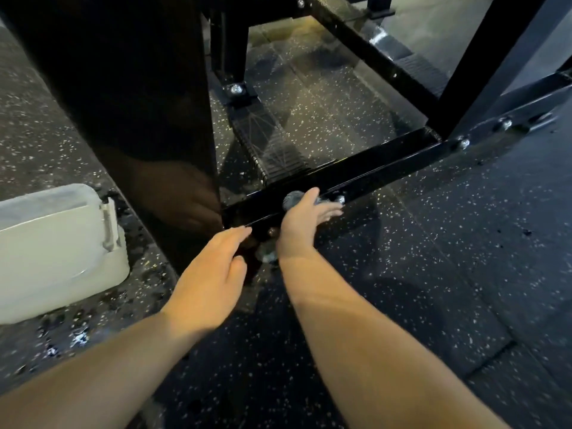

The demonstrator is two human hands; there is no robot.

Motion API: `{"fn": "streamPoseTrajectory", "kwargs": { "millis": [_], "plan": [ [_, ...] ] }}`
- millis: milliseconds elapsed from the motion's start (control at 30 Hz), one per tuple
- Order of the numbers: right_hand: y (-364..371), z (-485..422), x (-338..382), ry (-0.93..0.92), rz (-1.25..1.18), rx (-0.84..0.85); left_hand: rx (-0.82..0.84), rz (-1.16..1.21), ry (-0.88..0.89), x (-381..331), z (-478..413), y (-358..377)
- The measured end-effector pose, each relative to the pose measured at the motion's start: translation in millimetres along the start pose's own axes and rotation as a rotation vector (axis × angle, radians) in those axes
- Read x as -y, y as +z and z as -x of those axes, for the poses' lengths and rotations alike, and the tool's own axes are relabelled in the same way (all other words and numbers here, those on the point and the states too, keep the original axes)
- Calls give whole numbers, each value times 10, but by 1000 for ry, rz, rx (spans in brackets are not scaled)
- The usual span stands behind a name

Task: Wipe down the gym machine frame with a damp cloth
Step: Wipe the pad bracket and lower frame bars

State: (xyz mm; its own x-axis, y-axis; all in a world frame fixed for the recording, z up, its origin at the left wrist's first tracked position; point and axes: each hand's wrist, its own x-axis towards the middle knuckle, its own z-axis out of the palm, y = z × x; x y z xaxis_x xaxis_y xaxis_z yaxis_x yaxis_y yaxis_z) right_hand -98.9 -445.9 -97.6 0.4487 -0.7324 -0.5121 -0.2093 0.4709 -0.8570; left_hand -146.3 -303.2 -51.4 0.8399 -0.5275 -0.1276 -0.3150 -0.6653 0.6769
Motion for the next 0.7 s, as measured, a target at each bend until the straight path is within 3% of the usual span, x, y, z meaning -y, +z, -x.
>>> {"fn": "streamPoseTrajectory", "kwargs": {
  "millis": [133,267,367,533,633,700],
  "plan": [
    [-49,83,-78,19,30,65,-23,-80,-30,388,357,-213],
    [157,522,-334,-2,260,181,-83,-4,-170,625,440,-349],
    [215,883,-396,-8,160,278,-107,34,-253,701,462,-436],
    [260,546,-135,291,-98,-68,-192,194,-284,601,423,-592],
    [405,669,-206,358,-198,-127,-186,307,-353,559,320,-693],
    [503,786,-346,452,-245,-68,-132,382,-407,531,196,-767]
  ]
}}
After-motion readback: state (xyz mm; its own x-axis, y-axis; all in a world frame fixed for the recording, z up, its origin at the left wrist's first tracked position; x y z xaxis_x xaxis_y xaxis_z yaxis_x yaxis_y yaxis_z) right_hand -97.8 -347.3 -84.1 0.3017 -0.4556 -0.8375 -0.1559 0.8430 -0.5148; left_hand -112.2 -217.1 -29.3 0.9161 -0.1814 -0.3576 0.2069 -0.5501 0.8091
